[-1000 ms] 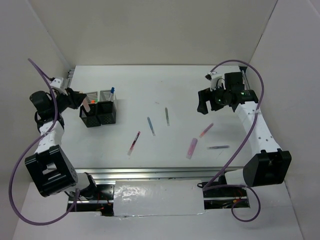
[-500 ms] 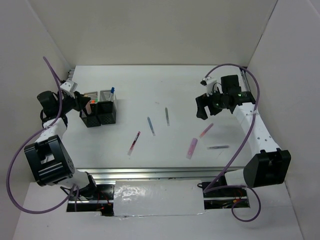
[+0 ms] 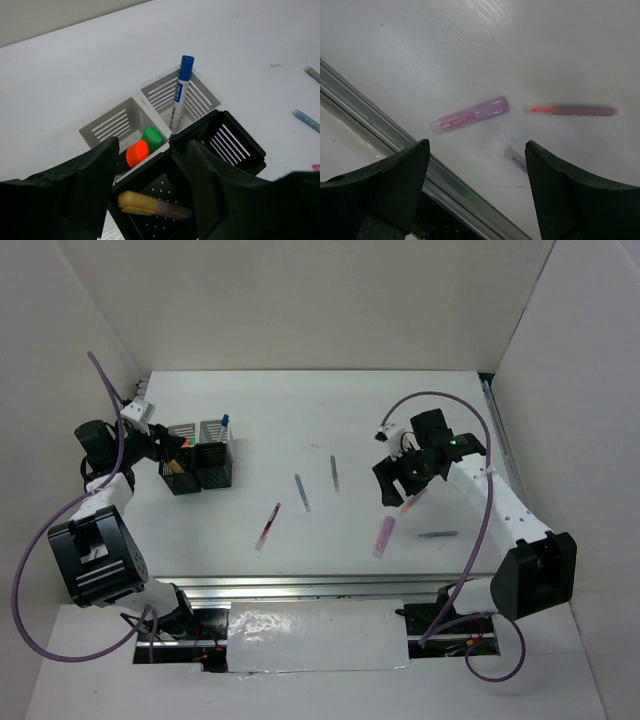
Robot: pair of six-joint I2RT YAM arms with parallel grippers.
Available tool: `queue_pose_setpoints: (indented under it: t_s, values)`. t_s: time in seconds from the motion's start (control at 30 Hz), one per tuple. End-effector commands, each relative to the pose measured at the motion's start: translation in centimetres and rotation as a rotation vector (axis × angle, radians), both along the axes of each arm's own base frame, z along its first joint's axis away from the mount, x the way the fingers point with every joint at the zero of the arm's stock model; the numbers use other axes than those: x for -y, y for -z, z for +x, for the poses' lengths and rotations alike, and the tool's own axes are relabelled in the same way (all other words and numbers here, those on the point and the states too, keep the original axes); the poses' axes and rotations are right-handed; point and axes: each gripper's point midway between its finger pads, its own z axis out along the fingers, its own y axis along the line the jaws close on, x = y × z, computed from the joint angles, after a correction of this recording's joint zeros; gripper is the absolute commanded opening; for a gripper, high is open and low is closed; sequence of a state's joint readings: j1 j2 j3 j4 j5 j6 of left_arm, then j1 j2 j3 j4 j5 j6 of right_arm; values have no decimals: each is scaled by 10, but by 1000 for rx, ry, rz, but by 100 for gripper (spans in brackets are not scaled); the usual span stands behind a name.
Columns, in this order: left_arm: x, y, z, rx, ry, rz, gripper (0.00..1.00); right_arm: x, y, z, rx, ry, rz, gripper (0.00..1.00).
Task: Sort the stationery into containers
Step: Place the pen in the storage box, then pick up the pen from the center of the board.
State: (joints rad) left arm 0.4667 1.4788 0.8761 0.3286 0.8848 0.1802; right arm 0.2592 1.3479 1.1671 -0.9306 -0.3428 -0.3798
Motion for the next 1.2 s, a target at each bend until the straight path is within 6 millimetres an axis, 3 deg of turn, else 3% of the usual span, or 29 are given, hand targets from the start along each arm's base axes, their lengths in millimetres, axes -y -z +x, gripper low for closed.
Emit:
queue_pose_setpoints:
  t_s: [0.0, 0.23, 0.27, 0.3, 0.33, 0.4, 0.63, 0.77, 0.83, 1.17]
  values:
    - [2, -35, 8, 98, 32, 53, 69, -1, -7, -19, 37, -69, -40, 83]
    - [22, -65, -3, 156, 103, 100, 70, 11, -4, -34, 274, -603, -231, 85]
    - [27, -78, -4, 192, 134, 142, 70, 11, -6, -35, 315, -663, -247, 85]
    - [38, -71, -9, 148, 168, 136, 70, 10, -4, -35, 336, -717, -261, 85]
    - [44, -74, -11, 143, 191, 147, 84, 9, 0, -35, 371, -815, -292, 85]
    - [59, -85, -19, 142, 243, 147, 94, 5, 7, -34, 408, -945, -324, 86]
    - [92, -127, -42, 199, 299, 74, 95, -7, 47, -34, 398, -1259, -392, 83]
    - [108, -147, -62, 221, 303, 39, 96, -4, 74, -32, 369, -1369, -427, 82]
    - [115, -154, -69, 232, 309, 40, 96, -5, 78, -27, 371, -1402, -436, 82]
    - [122, -147, -81, 192, 289, 3, 96, -13, 101, -13, 320, -1482, -420, 83]
